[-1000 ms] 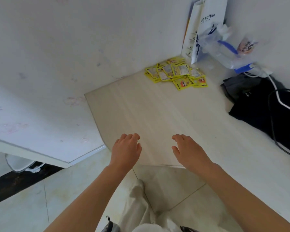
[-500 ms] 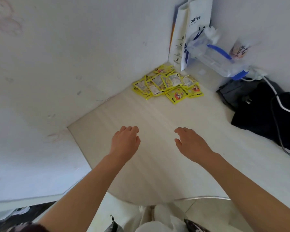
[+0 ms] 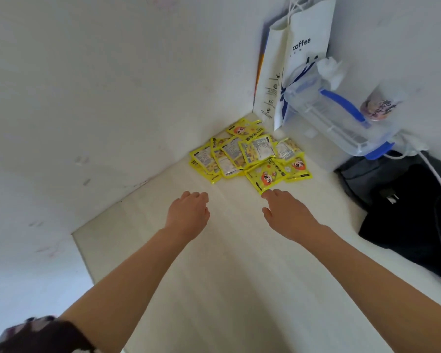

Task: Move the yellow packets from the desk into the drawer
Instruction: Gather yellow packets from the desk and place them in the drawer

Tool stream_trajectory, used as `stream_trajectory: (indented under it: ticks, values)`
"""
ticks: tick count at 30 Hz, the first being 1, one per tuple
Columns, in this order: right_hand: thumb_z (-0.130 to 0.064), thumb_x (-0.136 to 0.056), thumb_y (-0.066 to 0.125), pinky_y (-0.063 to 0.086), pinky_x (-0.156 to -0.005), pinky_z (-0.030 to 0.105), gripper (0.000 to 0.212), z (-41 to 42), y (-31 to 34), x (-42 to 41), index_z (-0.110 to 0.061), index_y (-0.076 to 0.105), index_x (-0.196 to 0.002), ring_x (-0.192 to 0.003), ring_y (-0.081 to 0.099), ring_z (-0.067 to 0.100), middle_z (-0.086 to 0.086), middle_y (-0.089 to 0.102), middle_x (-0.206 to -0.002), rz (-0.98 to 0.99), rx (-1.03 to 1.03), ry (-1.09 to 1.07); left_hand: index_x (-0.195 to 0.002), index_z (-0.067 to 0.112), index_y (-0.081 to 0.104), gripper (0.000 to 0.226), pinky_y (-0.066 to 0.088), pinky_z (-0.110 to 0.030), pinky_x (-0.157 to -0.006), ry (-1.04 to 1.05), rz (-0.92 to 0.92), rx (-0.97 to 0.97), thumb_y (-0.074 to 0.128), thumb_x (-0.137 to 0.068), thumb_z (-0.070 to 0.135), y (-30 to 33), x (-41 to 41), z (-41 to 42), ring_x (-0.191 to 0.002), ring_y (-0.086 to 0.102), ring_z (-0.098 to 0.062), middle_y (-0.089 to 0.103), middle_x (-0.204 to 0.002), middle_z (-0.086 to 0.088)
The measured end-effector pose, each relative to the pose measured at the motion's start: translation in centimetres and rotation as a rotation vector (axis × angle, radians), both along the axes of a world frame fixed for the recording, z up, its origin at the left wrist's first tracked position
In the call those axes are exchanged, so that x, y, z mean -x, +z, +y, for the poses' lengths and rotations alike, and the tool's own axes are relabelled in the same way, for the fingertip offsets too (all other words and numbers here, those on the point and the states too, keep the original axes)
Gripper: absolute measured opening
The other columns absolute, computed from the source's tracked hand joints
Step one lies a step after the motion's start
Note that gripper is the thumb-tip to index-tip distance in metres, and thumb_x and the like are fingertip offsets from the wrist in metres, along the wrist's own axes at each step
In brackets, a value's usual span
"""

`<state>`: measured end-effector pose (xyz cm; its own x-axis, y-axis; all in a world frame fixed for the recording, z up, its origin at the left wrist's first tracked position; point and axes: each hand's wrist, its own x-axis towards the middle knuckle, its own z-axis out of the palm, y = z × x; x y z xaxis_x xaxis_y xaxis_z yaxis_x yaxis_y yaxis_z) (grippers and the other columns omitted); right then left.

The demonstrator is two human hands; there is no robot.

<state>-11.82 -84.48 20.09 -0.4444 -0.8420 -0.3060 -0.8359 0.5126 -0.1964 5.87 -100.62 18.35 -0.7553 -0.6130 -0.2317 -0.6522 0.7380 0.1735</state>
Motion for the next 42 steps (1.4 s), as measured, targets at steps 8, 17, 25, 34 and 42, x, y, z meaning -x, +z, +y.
stream_trajectory:
  ticks: [8, 17, 25, 34, 42]
  values:
    - [-0.021, -0.096, 0.043, 0.051, -0.084, 0.043, 0.031, -4.2, -2.0, 6.4, -0.011, 0.049, -0.125, -0.110, 0.053, 0.031, 0.009, 0.055, -0.119, -0.027, -0.007, 0.014, -0.124, 0.018, 0.053, 0.031, 0.046, -0.039, -0.086, 0.096, -0.012, -0.090, 0.045, -0.095, 0.023, -1.7, 5.3, -3.0, -0.116, 0.048, -0.024, 0.056, -0.120, -0.002]
    - [-0.016, -0.096, 0.042, 0.049, -0.082, 0.041, 0.032, -9.0, -3.0, 11.7, -0.008, 0.046, -0.127, -0.110, 0.052, 0.031, 0.012, 0.051, -0.124, -0.010, -0.021, 0.011, -0.116, 0.019, 0.056, 0.029, 0.050, -0.033, -0.076, 0.636, 0.217, -0.399, 0.056, -0.087, 0.025, -3.2, 8.5, -6.9, -0.092, 0.060, -0.026, 0.064, -0.107, -0.004]
    - [-0.030, -0.095, 0.054, 0.046, -0.095, 0.042, 0.049, -12.5, -5.0, 14.3, -0.003, 0.040, -0.134, -0.117, 0.047, 0.034, 0.016, 0.045, -0.133, 0.018, 0.022, 0.050, -0.113, 0.016, 0.058, 0.036, 0.052, -0.034, -0.076, 1.050, 0.409, -0.545, 0.065, -0.081, 0.028, -4.8, 10.4, -9.5, -0.091, 0.065, -0.028, 0.069, -0.102, -0.011]
    - [-0.042, -0.081, 0.070, 0.034, -0.111, 0.047, 0.099, -13.9, -7.2, 15.4, -0.008, 0.009, -0.152, -0.135, 0.033, 0.039, 0.019, 0.036, -0.146, -0.024, 0.049, 0.078, -0.128, 0.011, 0.047, 0.059, 0.044, -0.032, -0.078, 1.199, 0.503, -0.593, 0.076, -0.079, 0.025, -5.9, 12.5, -10.7, -0.104, 0.057, -0.027, 0.057, -0.119, -0.009]
    - [-0.043, -0.077, 0.073, 0.038, -0.097, 0.041, 0.078, -12.5, -7.0, 14.8, -0.012, 0.035, -0.138, -0.110, 0.046, 0.034, 0.014, 0.050, -0.123, 0.075, 0.094, 0.063, -0.115, 0.010, 0.054, 0.053, 0.045, -0.032, -0.075, 1.333, 0.556, -0.657, 0.082, -0.072, 0.023, -6.2, 13.4, -10.3, -0.089, 0.053, -0.022, 0.055, -0.100, -0.004]
